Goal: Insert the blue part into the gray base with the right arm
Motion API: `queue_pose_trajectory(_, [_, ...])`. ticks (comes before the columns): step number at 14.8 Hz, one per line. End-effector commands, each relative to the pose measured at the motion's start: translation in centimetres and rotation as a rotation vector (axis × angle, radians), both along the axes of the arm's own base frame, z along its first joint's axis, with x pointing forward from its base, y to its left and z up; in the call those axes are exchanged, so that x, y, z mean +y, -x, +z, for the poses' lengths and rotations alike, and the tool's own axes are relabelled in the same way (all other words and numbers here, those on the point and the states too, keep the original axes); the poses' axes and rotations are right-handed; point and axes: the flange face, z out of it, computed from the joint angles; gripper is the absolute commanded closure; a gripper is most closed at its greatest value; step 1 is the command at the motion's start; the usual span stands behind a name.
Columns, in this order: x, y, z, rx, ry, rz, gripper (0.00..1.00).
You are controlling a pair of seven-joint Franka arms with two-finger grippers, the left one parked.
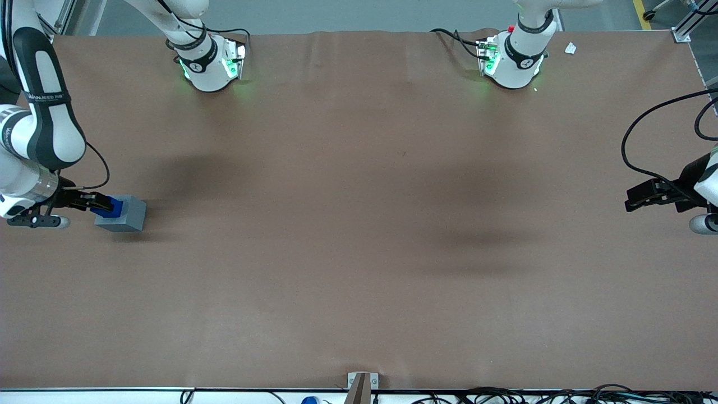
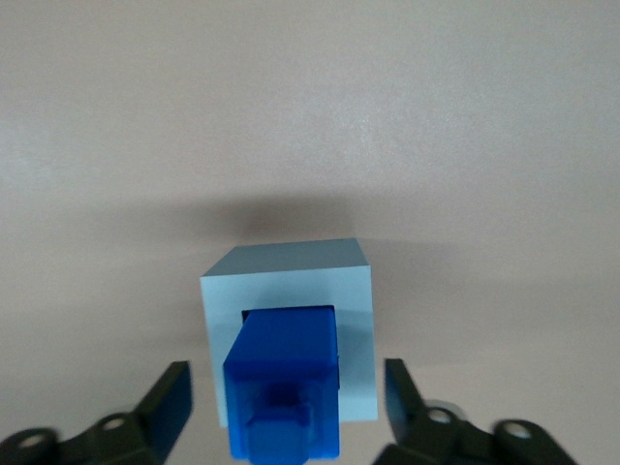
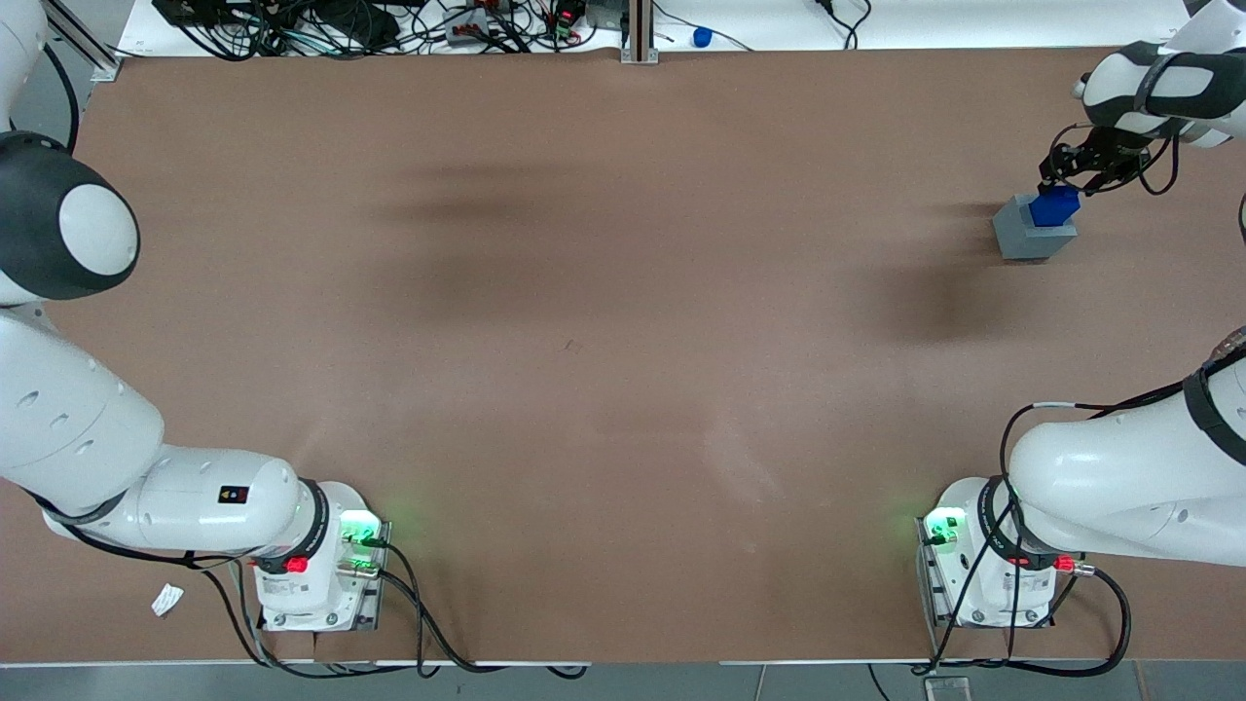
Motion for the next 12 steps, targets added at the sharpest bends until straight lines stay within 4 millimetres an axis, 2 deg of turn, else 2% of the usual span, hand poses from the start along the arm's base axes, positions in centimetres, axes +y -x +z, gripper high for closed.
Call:
queue_pose_trajectory(1, [0.5,-0.5,5.8,0.009,-0.002,0.016,0.0])
queue_pose_trajectory(3, [1.7,-0.2,9.5,-0.025,0.008,0.033,0.0])
queue_pose_trajectory(6, [5.2,0.6,13.9,-0.03,-0.003,0.062,0.0])
queue_pose_trajectory(10, [11.0,1.3,18.3,-0.049,0.003,0.002,0.0])
queue_pose_trajectory(12, [13.2,1.6,20.0,-0.071,0.008,-0.021,0.0])
